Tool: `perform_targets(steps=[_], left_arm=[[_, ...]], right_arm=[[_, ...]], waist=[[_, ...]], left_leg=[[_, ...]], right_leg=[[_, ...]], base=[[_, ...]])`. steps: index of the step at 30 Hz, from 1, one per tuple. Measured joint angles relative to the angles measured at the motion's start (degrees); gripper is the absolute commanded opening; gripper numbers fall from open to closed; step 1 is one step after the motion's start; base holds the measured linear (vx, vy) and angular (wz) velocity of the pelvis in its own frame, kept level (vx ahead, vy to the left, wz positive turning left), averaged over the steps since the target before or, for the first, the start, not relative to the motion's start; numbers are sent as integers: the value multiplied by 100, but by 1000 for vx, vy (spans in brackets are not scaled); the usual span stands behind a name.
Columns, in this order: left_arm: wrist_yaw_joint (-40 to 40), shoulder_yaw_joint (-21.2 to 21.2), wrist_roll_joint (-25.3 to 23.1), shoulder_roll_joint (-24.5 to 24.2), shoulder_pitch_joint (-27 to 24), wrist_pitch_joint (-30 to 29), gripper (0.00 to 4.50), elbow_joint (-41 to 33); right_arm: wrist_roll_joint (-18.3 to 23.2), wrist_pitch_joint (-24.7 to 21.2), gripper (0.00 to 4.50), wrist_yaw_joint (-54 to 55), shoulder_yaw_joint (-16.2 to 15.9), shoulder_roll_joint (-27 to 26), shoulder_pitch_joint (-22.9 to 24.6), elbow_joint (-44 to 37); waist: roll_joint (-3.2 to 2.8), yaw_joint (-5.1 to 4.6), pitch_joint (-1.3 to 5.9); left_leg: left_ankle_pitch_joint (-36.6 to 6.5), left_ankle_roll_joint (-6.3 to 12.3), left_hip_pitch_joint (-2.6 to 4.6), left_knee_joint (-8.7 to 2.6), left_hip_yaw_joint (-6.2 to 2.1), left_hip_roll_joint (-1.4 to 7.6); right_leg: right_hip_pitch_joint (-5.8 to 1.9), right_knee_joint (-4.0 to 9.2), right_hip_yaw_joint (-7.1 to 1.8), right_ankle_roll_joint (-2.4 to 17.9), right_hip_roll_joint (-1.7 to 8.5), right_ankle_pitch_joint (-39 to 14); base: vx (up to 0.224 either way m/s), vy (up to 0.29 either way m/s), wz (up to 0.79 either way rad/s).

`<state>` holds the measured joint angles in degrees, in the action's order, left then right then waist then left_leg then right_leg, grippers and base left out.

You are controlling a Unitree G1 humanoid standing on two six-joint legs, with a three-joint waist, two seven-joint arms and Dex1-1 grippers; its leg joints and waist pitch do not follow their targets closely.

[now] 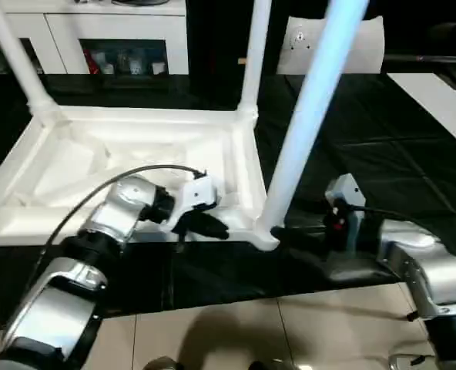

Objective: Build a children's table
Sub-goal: Rotate leg to tighten

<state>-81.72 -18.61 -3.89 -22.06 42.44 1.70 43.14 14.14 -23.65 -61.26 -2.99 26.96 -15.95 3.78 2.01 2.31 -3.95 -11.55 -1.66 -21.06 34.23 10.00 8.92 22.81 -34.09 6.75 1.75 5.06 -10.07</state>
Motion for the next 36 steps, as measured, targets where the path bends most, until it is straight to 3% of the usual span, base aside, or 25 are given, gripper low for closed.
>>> perform_targets(steps=[3, 6, 10, 15, 26, 31, 36], left_arm=[[-396, -49, 31, -91, 0, 96, 0, 0], [-593, -113, 34, -107, 9, 203, 0, 0], [-748, -221, 32, -71, 60, 329, 0, 34], [-830, -297, 35, -41, 94, 374, 0, 49], [-829, -434, 79, -18, 137, 456, 0, 58], [-833, -436, 80, -28, 137, 471, 0, 62], [-842, -415, 87, -17, 139, 474, 0, 105]], right_arm=[[-4, 188, 437, -310, -103, 136, -81, 170], [-1, 277, 404, -592, -268, 141, -199, 207], [-2, 450, 392, -946, -484, 188, -238, 248], [-2, 541, 350, -1251, -659, 219, -327, 488], [43, 567, 255, -1503, -783, 214, -460, 751], [94, 567, 208, -1523, -797, 205, -460, 779], [115, 506, 199, -1506, -793, 198, -453, 761]], waist=[[3, 17, -2], [3, 58, -2], [7, 144, -3], [9, 161, -4], [8, 282, -4], [9, 279, -5], [9, 276, -5]], left_leg=[[0, 0, -1, -1, 0, 2], [2, 4, -3, -1, 2, 2], [2, 5, -5, 0, 6, 2], [2, 5, -4, 1, 15, 3], [1, 9, -5, 0, 20, 5], [0, 7, -3, 0, 20, 6], [0, 7, -2, -1, 20, 6]], right_leg=[[1, 0, 1, -2, 0, -1], [2, 0, 1, -1, 0, -1], [1, 1, 1, -1, 3, -1], [0, 0, 0, -1, 7, -1], [3, 0, 1, 0, 8, -3], [2, -1, 1, -1, 8, -3], [2, 0, 0, -1, 8, -3]], base=[[0, 0, 0], [0, 0, 0], [0, 0, 0], [0, 0, 0], [0, 0, 0], [0, 0, 0], [0, 0, 0]])
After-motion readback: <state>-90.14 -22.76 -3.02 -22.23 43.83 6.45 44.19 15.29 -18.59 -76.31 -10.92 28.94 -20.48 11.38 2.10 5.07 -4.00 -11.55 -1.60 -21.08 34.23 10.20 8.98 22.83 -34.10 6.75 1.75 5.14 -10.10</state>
